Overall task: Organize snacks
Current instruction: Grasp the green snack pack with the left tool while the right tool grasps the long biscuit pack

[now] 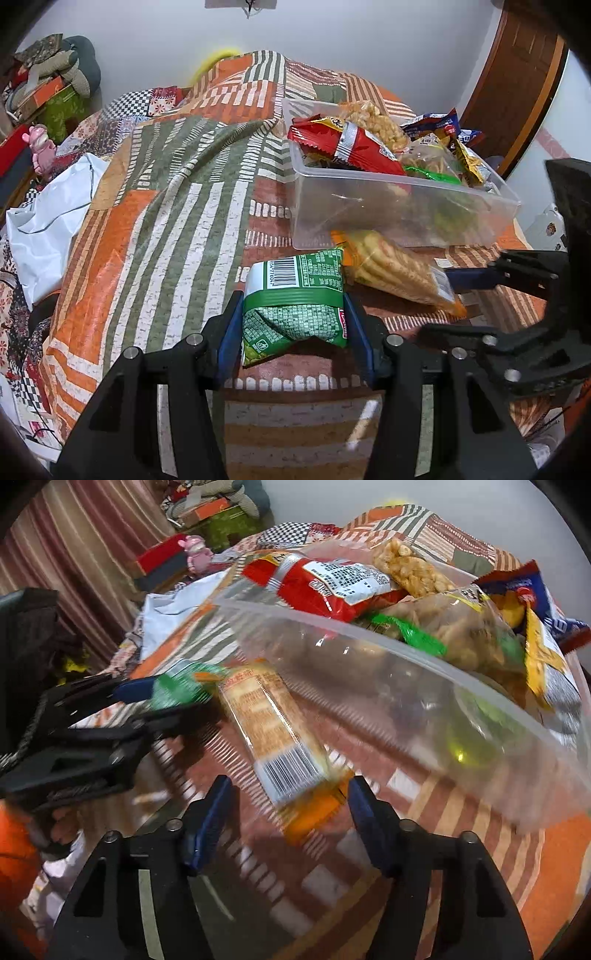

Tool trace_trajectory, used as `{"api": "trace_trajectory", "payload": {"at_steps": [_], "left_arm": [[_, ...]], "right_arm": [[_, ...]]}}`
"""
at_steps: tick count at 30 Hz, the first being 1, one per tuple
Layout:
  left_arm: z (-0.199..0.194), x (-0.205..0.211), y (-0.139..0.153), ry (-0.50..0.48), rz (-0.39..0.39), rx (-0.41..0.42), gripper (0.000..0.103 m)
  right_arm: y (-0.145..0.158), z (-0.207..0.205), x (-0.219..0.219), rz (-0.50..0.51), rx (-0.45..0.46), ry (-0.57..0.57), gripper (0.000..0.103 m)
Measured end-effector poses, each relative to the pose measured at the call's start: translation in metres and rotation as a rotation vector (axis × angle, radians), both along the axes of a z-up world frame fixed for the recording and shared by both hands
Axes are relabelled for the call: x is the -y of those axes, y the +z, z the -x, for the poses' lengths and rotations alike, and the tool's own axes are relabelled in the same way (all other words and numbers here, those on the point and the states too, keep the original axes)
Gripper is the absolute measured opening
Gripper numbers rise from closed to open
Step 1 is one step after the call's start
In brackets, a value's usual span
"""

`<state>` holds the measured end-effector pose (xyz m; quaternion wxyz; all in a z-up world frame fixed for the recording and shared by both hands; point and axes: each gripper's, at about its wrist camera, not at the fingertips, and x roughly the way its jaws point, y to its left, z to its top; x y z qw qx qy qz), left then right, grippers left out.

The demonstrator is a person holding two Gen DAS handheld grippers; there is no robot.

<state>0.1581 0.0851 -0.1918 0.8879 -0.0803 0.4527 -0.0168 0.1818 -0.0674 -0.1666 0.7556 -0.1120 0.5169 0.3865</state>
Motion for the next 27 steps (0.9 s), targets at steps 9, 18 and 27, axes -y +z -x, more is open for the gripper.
{"api": "trace_trajectory", "payload": {"at_steps": [9,18,27], "left_arm": [[0.007,-0.006,0.003,0.020,0.004,0.004,0.052],[0.008,-0.005,0.004,0.017,0.006,0.010,0.052],[0.013,0.002,0.020,0.009,0.005,0.049,0.052]], "right_arm": [[0.012,-0.011,-0.010,-0.048,0.056,-0.003,0.063],[-0.013,-0.017,-0.039,0.006,0.022,0.039,0.055],[0.011,0.006,-0.008,-0.057,0.061,0.012,0.033]]}}
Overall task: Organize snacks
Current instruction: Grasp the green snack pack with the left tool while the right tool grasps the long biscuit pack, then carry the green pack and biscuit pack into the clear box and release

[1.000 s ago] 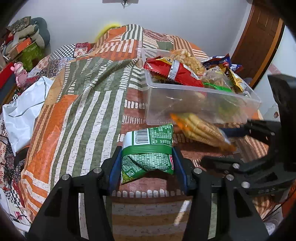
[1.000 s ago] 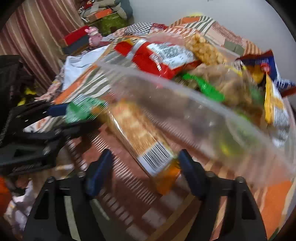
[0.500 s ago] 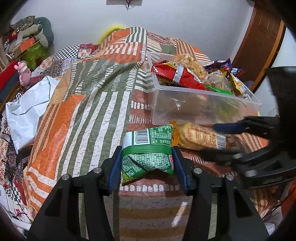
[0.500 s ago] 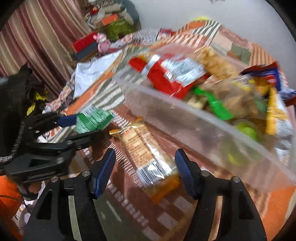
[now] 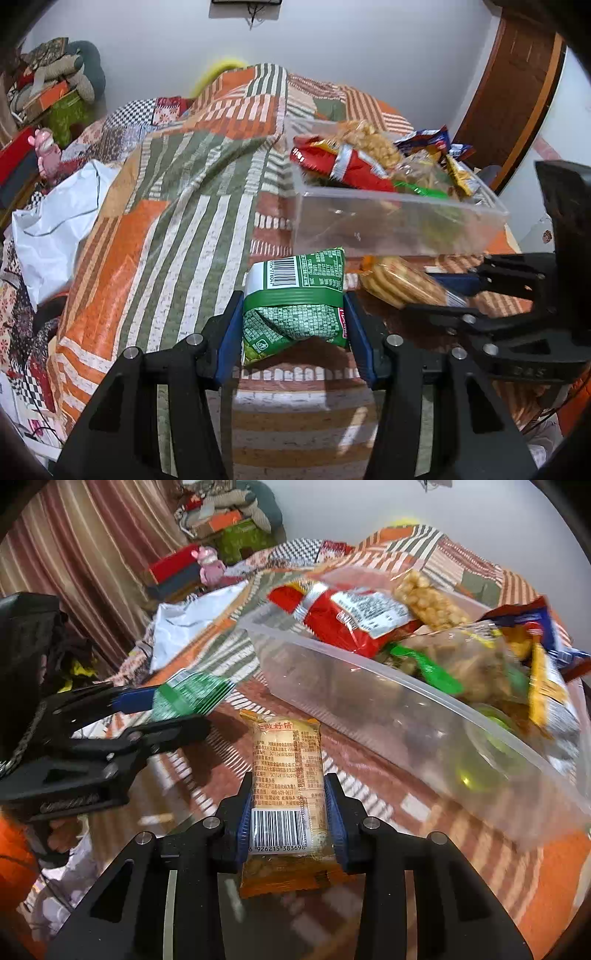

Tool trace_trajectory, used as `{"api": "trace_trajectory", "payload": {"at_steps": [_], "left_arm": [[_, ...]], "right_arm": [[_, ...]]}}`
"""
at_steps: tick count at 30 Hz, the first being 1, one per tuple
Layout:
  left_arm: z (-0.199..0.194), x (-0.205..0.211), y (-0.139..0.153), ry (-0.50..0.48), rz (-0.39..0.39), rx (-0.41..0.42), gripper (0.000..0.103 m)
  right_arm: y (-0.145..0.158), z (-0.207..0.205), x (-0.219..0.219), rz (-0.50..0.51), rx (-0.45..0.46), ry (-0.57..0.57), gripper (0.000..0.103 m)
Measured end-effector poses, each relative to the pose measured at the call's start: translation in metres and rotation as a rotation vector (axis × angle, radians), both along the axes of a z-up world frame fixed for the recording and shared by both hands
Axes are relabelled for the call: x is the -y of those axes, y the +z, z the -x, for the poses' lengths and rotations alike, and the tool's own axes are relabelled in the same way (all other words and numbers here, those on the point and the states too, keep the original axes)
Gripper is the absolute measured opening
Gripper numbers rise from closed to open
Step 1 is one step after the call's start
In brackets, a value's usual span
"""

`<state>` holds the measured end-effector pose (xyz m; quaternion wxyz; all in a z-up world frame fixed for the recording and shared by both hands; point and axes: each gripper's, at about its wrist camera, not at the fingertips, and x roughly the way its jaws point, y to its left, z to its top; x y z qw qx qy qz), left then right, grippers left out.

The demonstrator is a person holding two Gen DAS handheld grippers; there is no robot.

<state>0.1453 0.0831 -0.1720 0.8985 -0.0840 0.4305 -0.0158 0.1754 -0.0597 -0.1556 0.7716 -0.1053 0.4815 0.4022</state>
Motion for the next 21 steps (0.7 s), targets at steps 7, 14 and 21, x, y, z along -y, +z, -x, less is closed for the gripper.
{"api": "trace_trajectory", "payload": {"at_steps": [7,14,21], "left_arm": [[0.002,0.012,0.031,-0.018,-0.013,0.073,0.052],[-0.005,0.024,0.061,-0.031,-0.023,0.152,0.052],[-0.030,0.029,0.083,-0.039,-0.028,0.209,0.052]], "right_arm": [[0.035,0.005,0.035,-0.080,0.073,-0.096,0.033],[0.067,-0.007,0.054,-0.120,0.169,-0.175,0.033],[0.088,-0.026,0.069,-0.168,0.245,-0.291,0.033]]}}
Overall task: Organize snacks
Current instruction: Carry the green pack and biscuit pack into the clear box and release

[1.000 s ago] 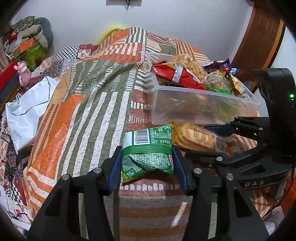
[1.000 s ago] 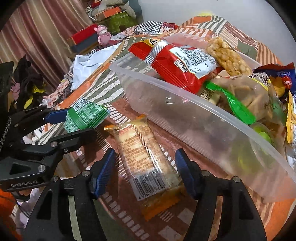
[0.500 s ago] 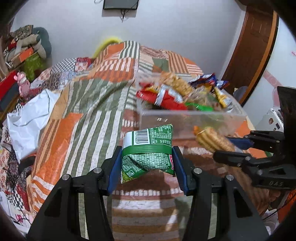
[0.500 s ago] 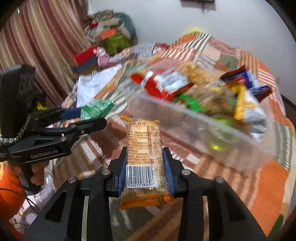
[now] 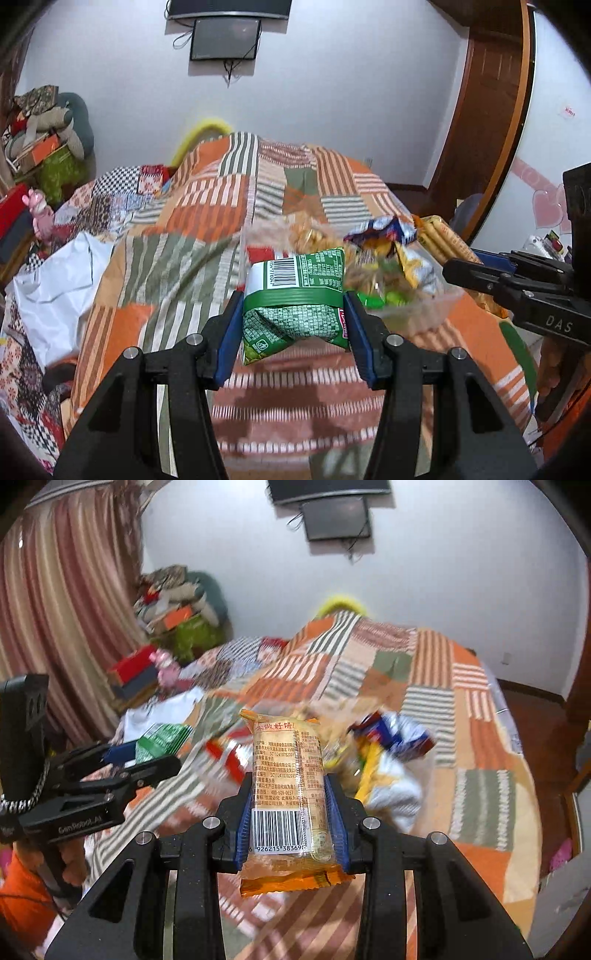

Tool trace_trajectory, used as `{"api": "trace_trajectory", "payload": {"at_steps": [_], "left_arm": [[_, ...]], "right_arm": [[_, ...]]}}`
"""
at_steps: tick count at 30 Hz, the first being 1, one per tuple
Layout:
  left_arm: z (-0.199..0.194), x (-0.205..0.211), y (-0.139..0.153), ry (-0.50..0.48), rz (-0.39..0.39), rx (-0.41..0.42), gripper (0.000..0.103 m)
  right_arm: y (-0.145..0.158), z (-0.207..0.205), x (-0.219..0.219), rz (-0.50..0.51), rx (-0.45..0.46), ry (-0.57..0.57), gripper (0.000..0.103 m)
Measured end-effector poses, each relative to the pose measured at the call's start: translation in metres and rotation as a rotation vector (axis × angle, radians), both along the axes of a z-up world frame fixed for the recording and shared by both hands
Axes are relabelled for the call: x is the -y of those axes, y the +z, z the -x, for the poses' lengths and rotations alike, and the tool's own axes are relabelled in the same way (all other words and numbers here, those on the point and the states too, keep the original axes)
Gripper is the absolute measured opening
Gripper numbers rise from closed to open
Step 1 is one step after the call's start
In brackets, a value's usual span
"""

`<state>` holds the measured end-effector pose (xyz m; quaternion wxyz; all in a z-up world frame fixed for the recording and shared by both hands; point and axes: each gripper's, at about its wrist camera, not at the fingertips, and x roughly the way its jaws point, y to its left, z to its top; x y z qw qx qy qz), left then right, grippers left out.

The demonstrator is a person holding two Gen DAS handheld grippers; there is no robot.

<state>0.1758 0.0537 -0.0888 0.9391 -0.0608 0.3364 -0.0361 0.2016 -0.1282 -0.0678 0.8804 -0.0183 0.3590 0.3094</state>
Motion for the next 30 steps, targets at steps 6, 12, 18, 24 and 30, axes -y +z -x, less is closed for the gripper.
{"api": "trace_trajectory", "payload": {"at_steps": [6,12,18,24,30], "left_arm": [[-0.029,0.000,0.005,-0.005,0.012,0.010,0.052],[-0.056,-0.001,-0.005,-0.010,0.024,-0.020,0.052],[-0.081,-0.001,-0.026,-0.028,0.040,-0.078,0.052],[-0.091,0.002,-0.040,-0.031,0.025,-0.104,0.053],[-0.089,0.003,-0.043,-0.041,0.028,-0.114,0.063]], "right_arm": [[0.001,-0.018,0.003,-0.032,0.004,-0.052,0.033],[-0.010,-0.039,-0.011,-0.033,-0.024,-0.058,0.033],[-0.026,-0.053,-0.030,-0.006,-0.055,-0.042,0.033],[-0.038,-0.060,-0.036,0.024,-0.080,-0.025,0.033],[-0.037,-0.058,-0.036,0.040,-0.079,-0.017,0.035]]}}
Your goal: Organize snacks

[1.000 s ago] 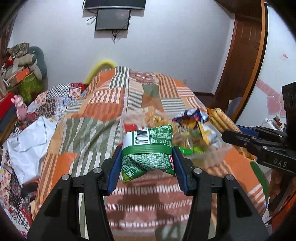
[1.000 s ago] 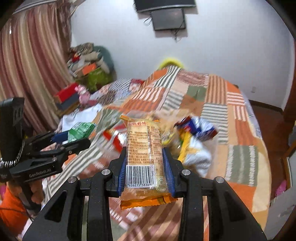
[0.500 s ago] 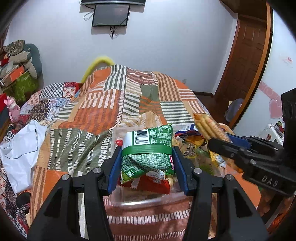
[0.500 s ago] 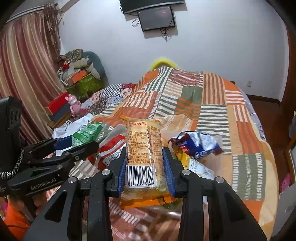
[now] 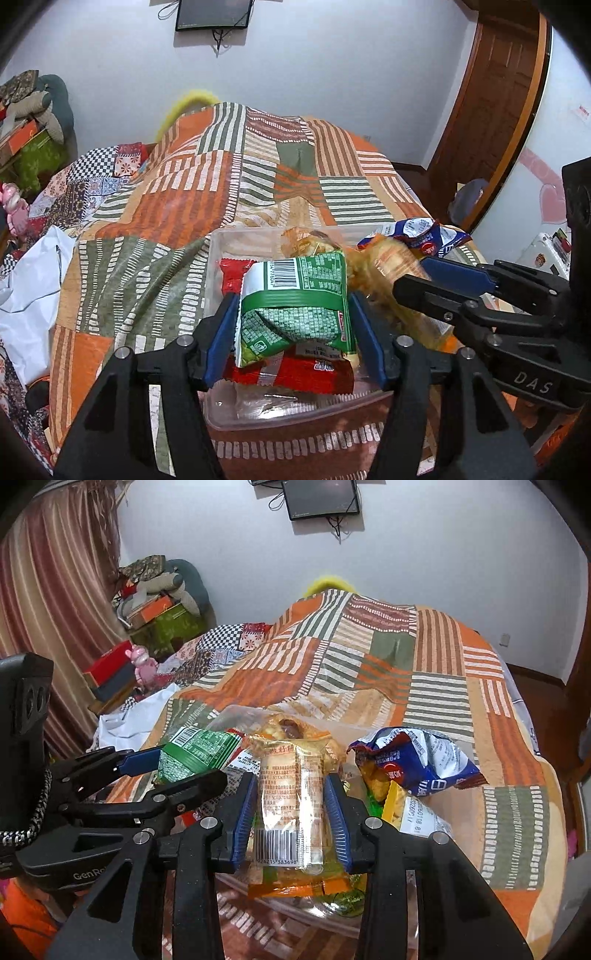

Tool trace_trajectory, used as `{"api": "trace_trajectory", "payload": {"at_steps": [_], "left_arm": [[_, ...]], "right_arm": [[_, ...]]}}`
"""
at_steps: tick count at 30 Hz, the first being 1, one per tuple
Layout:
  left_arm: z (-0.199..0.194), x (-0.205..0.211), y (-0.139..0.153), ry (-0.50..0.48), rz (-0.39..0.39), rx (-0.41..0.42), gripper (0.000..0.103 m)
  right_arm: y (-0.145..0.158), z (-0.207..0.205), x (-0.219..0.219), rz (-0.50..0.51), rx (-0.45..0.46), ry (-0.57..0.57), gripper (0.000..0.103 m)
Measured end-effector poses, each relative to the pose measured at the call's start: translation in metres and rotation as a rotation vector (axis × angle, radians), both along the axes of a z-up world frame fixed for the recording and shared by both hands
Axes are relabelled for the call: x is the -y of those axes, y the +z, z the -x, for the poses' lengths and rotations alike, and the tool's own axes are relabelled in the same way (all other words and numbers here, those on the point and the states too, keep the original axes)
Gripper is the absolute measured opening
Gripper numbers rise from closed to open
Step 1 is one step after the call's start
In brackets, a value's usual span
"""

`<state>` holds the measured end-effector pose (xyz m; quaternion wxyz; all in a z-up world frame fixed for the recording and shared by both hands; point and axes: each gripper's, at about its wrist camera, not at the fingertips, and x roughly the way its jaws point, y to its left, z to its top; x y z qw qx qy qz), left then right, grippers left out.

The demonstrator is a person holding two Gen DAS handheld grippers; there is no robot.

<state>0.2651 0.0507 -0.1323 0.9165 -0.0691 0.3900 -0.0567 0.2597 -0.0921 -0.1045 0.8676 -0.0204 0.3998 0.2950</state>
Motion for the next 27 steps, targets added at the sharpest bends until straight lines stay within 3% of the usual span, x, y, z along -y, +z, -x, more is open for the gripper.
{"api": "trace_trajectory", "payload": {"at_steps": [11,17,25,27], "left_arm": [[0.035,0.000,0.038,0.008,0.004,0.089,0.066],[0.078,0.008,0.086,0.016,-0.028,0.234,0.066],[0.134,0.016,0.135,0.024,-0.015,0.377,0.067],[0.147,0.020,0.143,0.025,-0.013,0.413,0.075]], "right_arm": [[0.033,0.023,0.027,-0.052,0.045,-0.030,0.040],[0.067,0.052,0.050,-0.092,0.115,-0.059,0.042],[0.113,0.098,0.076,-0.149,0.241,-0.100,0.055],[0.122,0.110,0.081,-0.160,0.272,-0.108,0.063]]}}
